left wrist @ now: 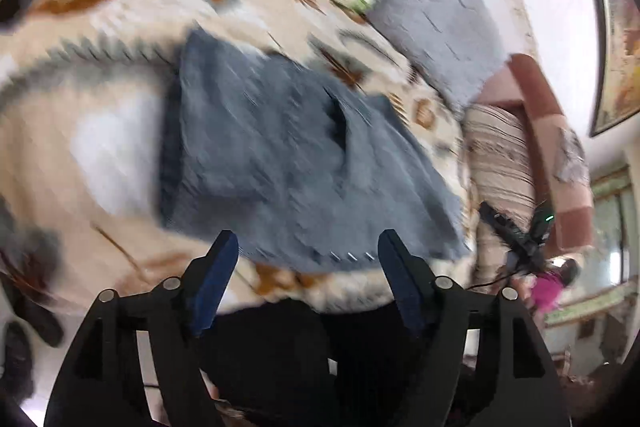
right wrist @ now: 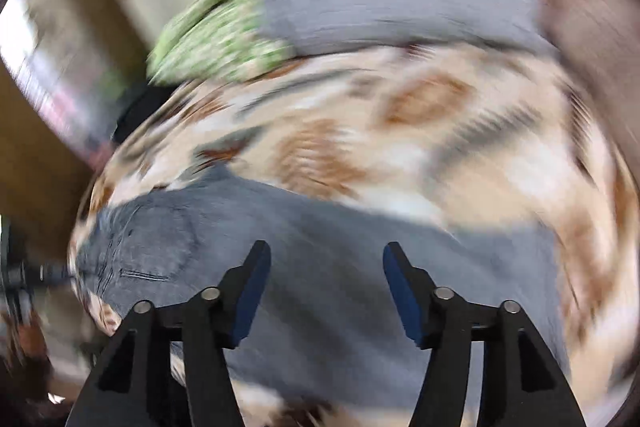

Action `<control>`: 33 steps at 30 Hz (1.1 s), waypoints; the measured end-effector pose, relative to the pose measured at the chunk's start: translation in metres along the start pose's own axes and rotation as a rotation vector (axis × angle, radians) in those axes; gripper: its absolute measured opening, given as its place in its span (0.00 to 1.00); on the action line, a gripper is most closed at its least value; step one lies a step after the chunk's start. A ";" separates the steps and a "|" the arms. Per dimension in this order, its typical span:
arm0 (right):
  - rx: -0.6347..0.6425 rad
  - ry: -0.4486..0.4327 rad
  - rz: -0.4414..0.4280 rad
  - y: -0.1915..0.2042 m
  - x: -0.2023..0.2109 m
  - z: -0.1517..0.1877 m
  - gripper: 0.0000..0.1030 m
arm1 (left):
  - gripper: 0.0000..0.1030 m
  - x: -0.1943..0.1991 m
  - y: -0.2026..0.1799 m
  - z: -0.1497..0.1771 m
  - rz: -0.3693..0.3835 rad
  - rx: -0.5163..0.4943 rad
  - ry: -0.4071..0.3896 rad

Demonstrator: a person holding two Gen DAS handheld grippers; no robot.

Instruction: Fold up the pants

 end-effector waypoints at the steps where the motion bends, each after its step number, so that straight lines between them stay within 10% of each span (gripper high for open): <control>1: -0.077 -0.016 0.011 -0.026 0.012 0.011 0.60 | 0.71 -0.009 -0.003 0.001 0.010 0.008 0.014; 7: -0.501 -0.039 -0.107 -0.127 0.037 0.079 0.62 | 0.70 -0.060 0.006 0.002 -0.012 0.135 0.105; 16: -0.716 -0.077 -0.146 -0.155 0.009 0.100 0.59 | 0.70 -0.070 0.018 0.000 -0.051 0.225 0.106; 17: -0.720 -0.098 -0.163 -0.155 0.008 0.098 0.55 | 0.59 -0.070 0.017 -0.001 -0.063 0.228 0.101; 18: -0.710 -0.112 -0.164 -0.157 0.009 0.097 0.28 | 0.21 -0.067 0.015 -0.003 -0.070 0.226 0.091; 19: -0.690 -0.115 -0.158 -0.157 0.009 0.092 0.07 | 0.07 -0.065 0.012 -0.005 -0.048 0.229 0.092; 24: -0.531 -0.232 -0.186 -0.136 0.052 0.065 0.06 | 0.09 -0.051 0.001 -0.009 -0.092 0.181 0.061; 33: -0.661 -0.097 -0.115 -0.175 0.024 0.122 0.19 | 0.16 -0.049 0.043 0.017 -0.010 0.284 0.121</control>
Point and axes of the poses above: each gripper's, at about its wrist camera, not at the fingertips, and x roughly against the way its jaws point, y to its left, z to its underside, the point moved 3 cm from there along -x, roughly the way its jaws point, and after that the axes turned 7 degrees about -x, right-handed, at the moved point
